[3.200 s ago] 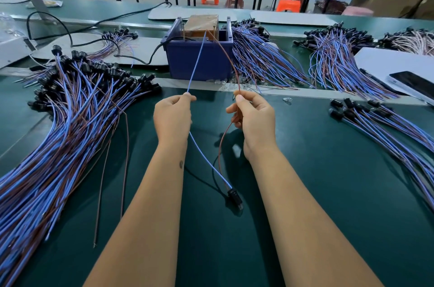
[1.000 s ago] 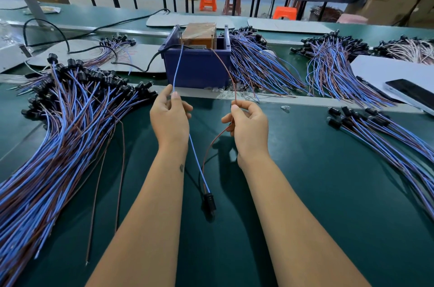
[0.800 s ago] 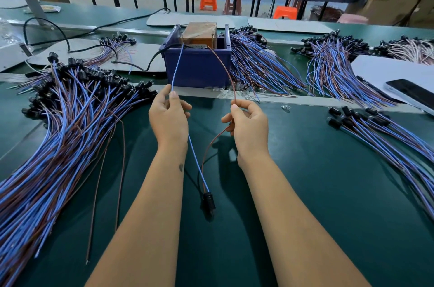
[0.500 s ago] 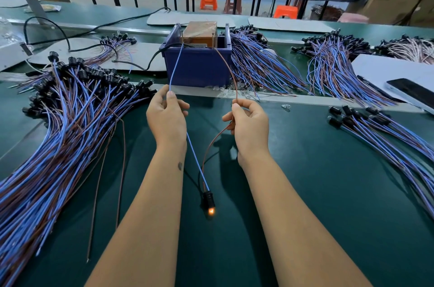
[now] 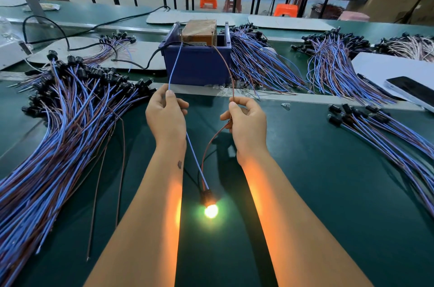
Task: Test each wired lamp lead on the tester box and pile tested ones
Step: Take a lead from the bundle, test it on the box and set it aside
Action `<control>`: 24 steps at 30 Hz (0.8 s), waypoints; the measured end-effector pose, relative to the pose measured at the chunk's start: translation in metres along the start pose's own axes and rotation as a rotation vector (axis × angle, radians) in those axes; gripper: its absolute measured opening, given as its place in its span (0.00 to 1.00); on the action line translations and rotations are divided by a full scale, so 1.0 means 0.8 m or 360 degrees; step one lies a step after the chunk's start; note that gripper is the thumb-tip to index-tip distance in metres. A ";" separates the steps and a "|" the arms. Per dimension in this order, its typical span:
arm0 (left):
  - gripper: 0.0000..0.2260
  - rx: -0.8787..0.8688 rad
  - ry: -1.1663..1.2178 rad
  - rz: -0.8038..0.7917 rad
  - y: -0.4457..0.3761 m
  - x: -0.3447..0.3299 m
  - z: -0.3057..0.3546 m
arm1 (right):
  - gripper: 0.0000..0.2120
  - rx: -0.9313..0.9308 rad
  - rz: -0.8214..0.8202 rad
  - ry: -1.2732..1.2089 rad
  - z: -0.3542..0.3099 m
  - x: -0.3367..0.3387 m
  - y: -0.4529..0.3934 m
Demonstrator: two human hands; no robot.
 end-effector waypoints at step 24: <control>0.15 0.0182 -0.0208 -0.0892 0.037 -0.030 0.006 | 0.07 0.0295 -0.0036 0.0007 -0.009 -0.004 0.010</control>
Point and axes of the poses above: each hand's wrist, its own y-axis away from the middle knuckle, its own x-axis out of the back of the hand, z = x × y, the point moved 3 cm from there along -y, towards the middle knuckle, and after that the axes turned 6 degrees about y, right-handed, at the moved point
